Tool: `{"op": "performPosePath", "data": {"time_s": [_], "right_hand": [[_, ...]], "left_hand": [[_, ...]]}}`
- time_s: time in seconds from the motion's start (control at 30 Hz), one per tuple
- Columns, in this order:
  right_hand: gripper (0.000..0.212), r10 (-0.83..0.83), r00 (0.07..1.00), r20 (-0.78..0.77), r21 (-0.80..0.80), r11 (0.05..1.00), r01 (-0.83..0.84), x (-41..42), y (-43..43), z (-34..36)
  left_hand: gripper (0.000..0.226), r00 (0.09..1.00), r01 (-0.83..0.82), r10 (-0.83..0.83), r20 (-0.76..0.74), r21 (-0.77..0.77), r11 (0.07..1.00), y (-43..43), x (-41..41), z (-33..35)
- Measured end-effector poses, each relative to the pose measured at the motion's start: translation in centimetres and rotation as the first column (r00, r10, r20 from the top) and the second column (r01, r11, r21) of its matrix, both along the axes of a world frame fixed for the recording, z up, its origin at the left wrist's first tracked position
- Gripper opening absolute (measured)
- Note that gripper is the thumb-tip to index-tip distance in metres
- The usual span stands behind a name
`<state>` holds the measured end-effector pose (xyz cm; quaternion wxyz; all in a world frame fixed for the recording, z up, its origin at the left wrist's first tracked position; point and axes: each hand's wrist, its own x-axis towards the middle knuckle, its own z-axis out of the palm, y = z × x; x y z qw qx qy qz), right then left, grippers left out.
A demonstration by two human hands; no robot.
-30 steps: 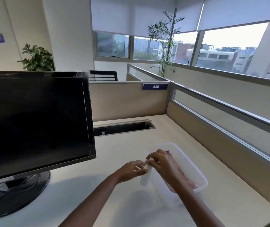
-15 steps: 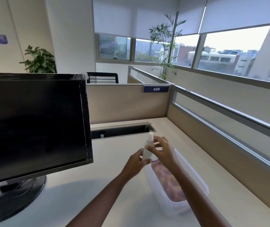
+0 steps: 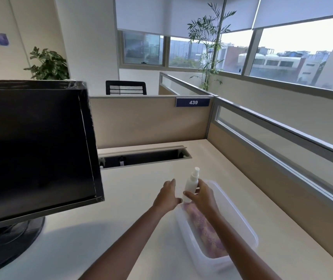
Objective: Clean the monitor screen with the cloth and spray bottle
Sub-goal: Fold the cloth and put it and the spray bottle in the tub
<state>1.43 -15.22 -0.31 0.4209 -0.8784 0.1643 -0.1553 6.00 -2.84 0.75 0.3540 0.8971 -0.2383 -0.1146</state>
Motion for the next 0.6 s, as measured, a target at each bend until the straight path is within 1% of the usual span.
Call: {"op": "performPosePath", "data": {"time_s": [0.07, 0.2, 0.37, 0.6], "right_hand": [[0.044, 0.015, 0.998, -0.068, 0.014, 1.000, -0.014, 0.5, -0.2, -1.1], [0.041, 0.069, 0.986, -0.151, 0.052, 0.997, -0.062, 1.3, 0.1, -2.7], [0.042, 0.111, 0.979, -0.172, 0.037, 0.994, -0.106, 2.7, 0.0, -4.6], [0.030, 0.166, 0.960, -0.226, -0.035, 0.983, -0.178, 3.1, 0.3, -5.4]], "left_hand": [[0.071, 0.998, -0.014, 0.016, -0.059, 0.042, 0.999, -0.2, 0.1, -0.3], [0.072, 0.990, -0.028, 0.032, -0.135, 0.036, 0.999, -0.5, 0.4, -0.5], [0.074, 0.988, -0.037, 0.046, -0.146, 0.061, 0.997, -0.5, 0.8, -0.7], [0.070, 0.986, -0.055, 0.062, -0.158, 0.048, 0.997, -0.3, 0.7, -0.9]]}}
